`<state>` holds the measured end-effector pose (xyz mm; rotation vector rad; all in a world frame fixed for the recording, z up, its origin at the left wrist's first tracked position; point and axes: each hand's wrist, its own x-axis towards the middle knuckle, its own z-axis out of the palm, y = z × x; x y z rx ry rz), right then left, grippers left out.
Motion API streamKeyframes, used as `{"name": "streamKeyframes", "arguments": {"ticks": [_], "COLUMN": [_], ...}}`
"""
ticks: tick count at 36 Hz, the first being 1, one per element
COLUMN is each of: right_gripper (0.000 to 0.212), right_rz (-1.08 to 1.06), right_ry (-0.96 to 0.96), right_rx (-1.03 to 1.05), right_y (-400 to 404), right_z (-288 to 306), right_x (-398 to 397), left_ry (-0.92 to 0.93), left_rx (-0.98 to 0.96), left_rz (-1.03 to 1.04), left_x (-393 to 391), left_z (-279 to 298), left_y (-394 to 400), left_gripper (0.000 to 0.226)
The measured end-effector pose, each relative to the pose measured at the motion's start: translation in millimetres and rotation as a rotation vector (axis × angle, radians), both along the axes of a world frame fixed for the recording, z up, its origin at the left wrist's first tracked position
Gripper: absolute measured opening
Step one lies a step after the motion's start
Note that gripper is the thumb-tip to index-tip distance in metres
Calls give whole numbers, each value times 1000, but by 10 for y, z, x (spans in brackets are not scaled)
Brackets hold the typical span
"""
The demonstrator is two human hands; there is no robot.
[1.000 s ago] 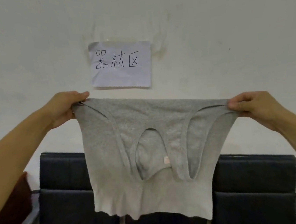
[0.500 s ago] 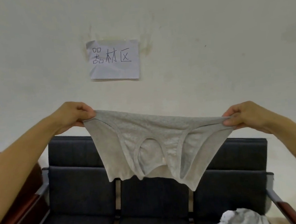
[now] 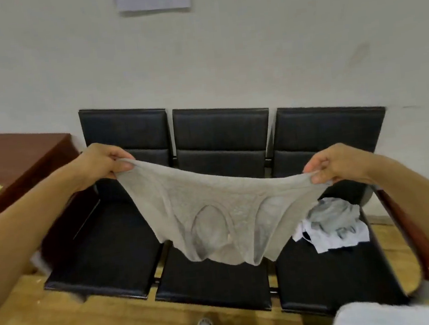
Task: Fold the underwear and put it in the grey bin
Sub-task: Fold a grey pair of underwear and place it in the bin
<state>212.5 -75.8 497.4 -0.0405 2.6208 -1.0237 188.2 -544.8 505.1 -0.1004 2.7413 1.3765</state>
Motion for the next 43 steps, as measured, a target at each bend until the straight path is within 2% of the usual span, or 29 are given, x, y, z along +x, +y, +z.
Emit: {"name": "streamKeyframes", "arguments": {"ticks": [4, 9, 12, 14, 16, 17, 18, 20, 23, 27, 30, 36, 43], "right_gripper": [15, 5, 14, 19, 12, 5, 6, 11, 11, 14, 17, 16, 8], "right_rz": [34, -112, -173, -193, -196, -192, -191, -207, -199, -294, -332, -309, -125], "right_ry": [-98, -140, -136, -133, -143, -130, -111, -80, -133, -149, -155, -52, -76], "right_rx": [58, -51, -62, -37, 8, 43, 53, 73, 164, 200, 230, 293, 348], "right_y": [-33, -53, -81, -116, -188, -217, -235, -268, -310, -303, -336, -328, -401], "right_z": [-549, -1301, -1902, -2393, -2874, -2919, -3441, -3587, -4430, -5211, -5623, -5795, -5839], "right_x": [73, -150, -432, -712, -1058, -1056, -1541, -1694, -2283, -2901, -3390, -3831, -3590], "left_ry": [-128, -192, -244, -269, -310, -317, -318, -292, -311, -335, -309, -205, -232], "left_rx": [-73, -141, -189, -216, -241, -253, -261, -261, -302, -283, -321, -368, -426], "left_rz": [-9, -4, 18, 9, -10, -10, -29, -4, -28, -9, -25, -75, -141], "left_x": [130, -92, -406, -717, -1125, -1130, -1666, -1849, -2539, -3235, -3757, -4249, -4038], "left_z": [-475, -1224, -1783, -2246, -2719, -2782, -3294, -3465, -4353, -5195, -5588, -5756, -5684], "left_y": [75, 154, 176, 161, 174, 159, 169, 200, 236, 268, 286, 290, 210], "left_gripper": [13, 12, 9, 11, 14, 14, 14, 11, 6, 12, 14, 9, 18]}}
